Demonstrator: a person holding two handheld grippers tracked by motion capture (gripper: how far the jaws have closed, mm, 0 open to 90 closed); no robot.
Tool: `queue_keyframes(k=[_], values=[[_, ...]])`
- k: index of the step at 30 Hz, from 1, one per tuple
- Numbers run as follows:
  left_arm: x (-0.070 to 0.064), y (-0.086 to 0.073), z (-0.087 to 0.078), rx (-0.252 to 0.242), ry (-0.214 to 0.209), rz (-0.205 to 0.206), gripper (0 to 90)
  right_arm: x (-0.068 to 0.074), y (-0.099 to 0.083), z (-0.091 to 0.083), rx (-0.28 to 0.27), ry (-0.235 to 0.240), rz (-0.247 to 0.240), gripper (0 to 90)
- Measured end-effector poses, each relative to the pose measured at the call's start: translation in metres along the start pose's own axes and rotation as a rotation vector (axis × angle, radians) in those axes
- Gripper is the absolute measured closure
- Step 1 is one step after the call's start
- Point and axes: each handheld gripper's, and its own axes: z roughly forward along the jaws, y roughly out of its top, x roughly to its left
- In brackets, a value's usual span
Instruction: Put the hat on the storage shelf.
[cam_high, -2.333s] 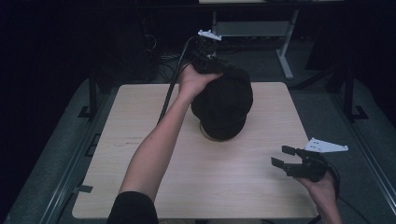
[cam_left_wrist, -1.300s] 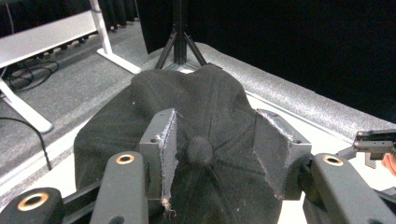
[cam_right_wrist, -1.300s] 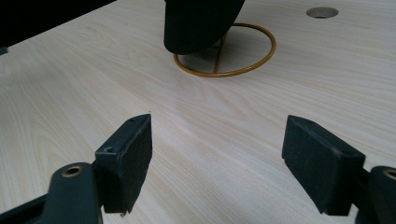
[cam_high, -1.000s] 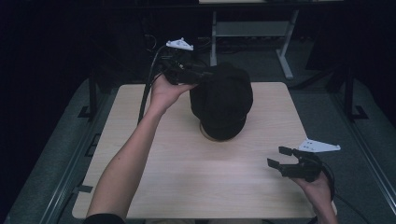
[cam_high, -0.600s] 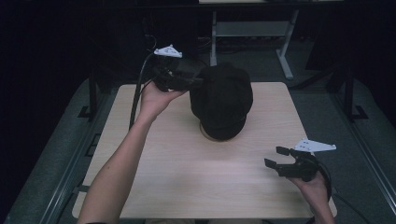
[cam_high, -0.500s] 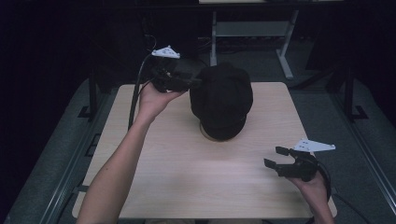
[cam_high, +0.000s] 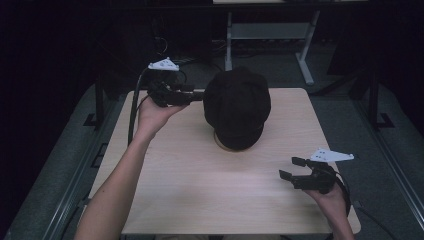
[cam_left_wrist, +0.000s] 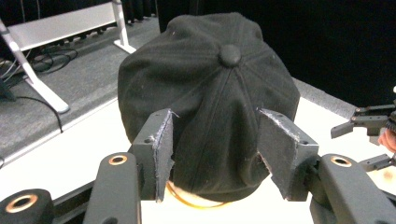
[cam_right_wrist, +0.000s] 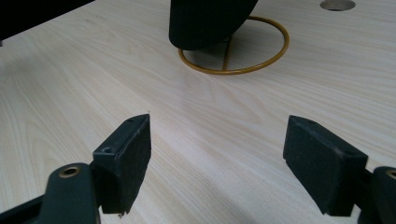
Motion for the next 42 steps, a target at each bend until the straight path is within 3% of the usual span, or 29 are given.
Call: queue_keyframes(k=[12, 21, 36, 42], values=[[0.000, -0.016, -0.012, -0.002, 0.013, 0.000, 43.9, 0.002, 0.001, 0.003, 0.009, 0.002, -0.010, 22.9], [0.002, -0.038, -0.017, -0.001, 0.024, -0.016, 43.4, 0.002, 0.001, 0.004, 0.009, 0.000, -0.009, 22.9], [-0.016, -0.065, -0.029, -0.002, 0.004, 0.001, 41.9, 0.000, -0.001, 0.000, 0.004, -0.015, 0.001, 22.7], [-0.021, -0.081, -0.037, -0.020, -0.005, -0.022, 38.1, 0.001, -0.001, 0.001, 0.013, -0.012, -0.005, 22.7]])
